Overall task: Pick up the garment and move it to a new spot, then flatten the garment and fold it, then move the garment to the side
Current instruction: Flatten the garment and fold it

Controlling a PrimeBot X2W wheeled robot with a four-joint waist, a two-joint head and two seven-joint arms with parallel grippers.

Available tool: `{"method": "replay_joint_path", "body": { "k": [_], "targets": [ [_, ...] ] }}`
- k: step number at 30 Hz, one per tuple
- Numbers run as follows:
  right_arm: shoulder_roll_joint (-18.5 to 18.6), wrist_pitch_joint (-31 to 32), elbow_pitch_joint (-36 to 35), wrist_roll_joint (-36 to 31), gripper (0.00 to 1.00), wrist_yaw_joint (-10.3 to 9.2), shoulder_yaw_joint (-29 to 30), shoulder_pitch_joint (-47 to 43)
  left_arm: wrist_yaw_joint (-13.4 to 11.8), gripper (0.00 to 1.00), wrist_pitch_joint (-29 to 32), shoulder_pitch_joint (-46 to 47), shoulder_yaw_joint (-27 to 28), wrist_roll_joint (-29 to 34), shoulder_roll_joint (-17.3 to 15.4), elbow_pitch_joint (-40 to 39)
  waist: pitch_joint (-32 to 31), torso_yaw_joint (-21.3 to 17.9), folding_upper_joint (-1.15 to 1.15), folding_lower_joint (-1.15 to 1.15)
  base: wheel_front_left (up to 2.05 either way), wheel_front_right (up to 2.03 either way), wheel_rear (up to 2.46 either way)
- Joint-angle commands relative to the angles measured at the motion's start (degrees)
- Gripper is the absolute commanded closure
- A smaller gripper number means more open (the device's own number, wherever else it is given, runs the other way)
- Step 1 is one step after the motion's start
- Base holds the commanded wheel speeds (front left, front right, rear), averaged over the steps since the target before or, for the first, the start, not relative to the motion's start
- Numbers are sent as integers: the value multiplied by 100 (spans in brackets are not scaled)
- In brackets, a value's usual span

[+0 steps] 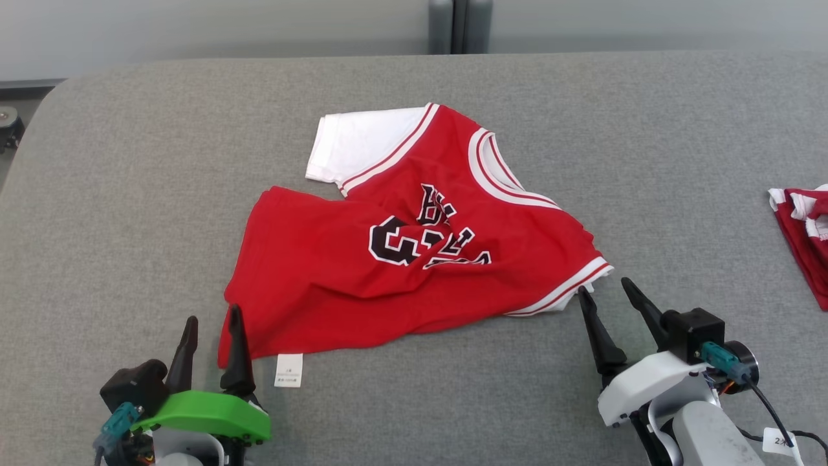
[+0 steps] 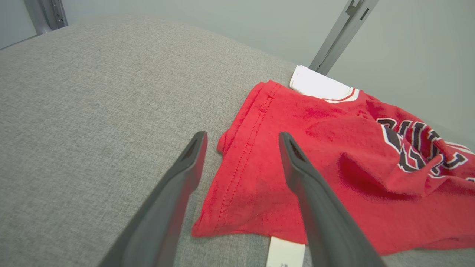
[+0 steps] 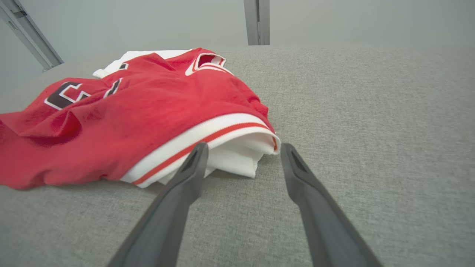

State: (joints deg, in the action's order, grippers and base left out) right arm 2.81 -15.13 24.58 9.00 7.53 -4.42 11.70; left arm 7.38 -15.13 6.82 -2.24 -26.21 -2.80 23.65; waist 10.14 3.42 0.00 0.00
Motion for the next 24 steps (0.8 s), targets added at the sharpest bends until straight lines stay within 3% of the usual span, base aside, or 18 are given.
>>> {"method": "replay_joint_path", "body": {
  "k": [1,16,17,19,20,24],
  "targets": [
    [24,-1,39,-13,0,-9,47,91,18,0,0,105,-55,44,-25,-60,76,43,0,0,0,0,0],
    [23,-1,751,-421,0,-9,413,876,18,0,0,265,-258,185,-26,-464,372,259,0,0,0,0,0],
    [23,-1,785,-445,20,-9,409,915,18,0,0,264,-265,189,-26,-476,382,266,0,0,0,0,0],
    [22,-1,763,-443,92,-9,382,1039,18,0,0,268,-274,196,-26,-519,400,275,0,0,0,0,0],
    [25,-1,694,-435,100,-9,381,1076,18,0,0,270,-282,205,-26,-543,403,279,0,0,0,0,0],
    [24,-1,339,-382,100,-9,256,1028,18,0,0,168,-301,222,-26,-592,297,232,0,0,0,0,0]
  ]
}}
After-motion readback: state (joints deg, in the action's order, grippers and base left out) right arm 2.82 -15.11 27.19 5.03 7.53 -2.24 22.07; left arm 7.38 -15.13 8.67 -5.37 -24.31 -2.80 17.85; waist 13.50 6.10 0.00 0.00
